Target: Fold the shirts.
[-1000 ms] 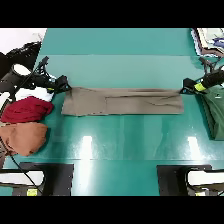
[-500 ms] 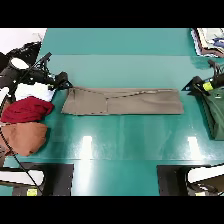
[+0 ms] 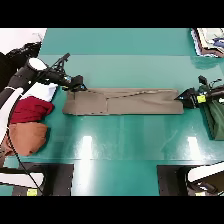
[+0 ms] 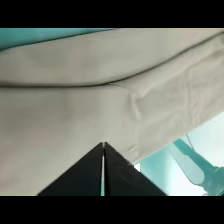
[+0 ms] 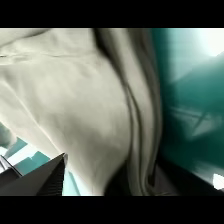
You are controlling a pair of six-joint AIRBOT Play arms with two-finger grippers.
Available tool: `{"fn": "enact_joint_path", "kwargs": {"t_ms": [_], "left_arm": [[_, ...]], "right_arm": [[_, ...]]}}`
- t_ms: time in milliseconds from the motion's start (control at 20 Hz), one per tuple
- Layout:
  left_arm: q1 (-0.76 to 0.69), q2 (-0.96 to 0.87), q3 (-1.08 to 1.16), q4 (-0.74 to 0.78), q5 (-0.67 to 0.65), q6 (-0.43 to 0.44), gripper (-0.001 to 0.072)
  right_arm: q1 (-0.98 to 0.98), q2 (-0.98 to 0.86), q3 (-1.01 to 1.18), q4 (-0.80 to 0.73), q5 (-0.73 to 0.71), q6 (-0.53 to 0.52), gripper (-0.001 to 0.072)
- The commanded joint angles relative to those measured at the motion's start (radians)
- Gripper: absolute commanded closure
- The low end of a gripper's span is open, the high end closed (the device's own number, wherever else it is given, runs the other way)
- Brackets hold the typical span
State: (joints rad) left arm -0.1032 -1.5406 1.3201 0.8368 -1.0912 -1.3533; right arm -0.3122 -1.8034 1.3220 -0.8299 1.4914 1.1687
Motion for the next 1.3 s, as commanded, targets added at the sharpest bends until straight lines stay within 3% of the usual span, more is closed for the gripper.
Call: {"fn": "enact_joint_path", "kwargs": {"t_ms": [0,100,150,300,650,850,1250], "left_arm": [[-0.060,-0.003,0.001,0.002,0.029,-0.022,0.0684],[-0.092,-0.003,0.002,0.002,0.064,-0.035,0.0685],[-0.110,-0.003,0.002,0.001,0.096,-0.035,0.0685],[-0.167,-0.021,0.027,0.001,0.159,-0.035,0.0686],[-0.332,-0.296,0.351,0.002,0.110,-0.091,0.0685],[-0.402,-0.439,0.498,0.001,0.093,-0.143,0.0685],[-0.426,-0.489,0.520,0.086,0.007,-0.143,0.0685]], "right_arm": [[0.050,-0.024,-0.012,0.034,-0.007,-0.068,0.0305],[0.070,-0.023,0.009,0.026,0.002,-0.079,0.0619],[0.079,-0.016,0.032,0.026,0.014,-0.082,0.0696],[0.106,0.049,0.115,0.027,0.057,-0.058,0.0697],[0.320,0.262,0.386,0.031,0.061,0.155,0.0697],[0.454,0.272,0.533,0.143,0.043,0.172,0.0697],[0.606,0.272,0.599,0.149,-0.033,0.160,0.0697]]}}
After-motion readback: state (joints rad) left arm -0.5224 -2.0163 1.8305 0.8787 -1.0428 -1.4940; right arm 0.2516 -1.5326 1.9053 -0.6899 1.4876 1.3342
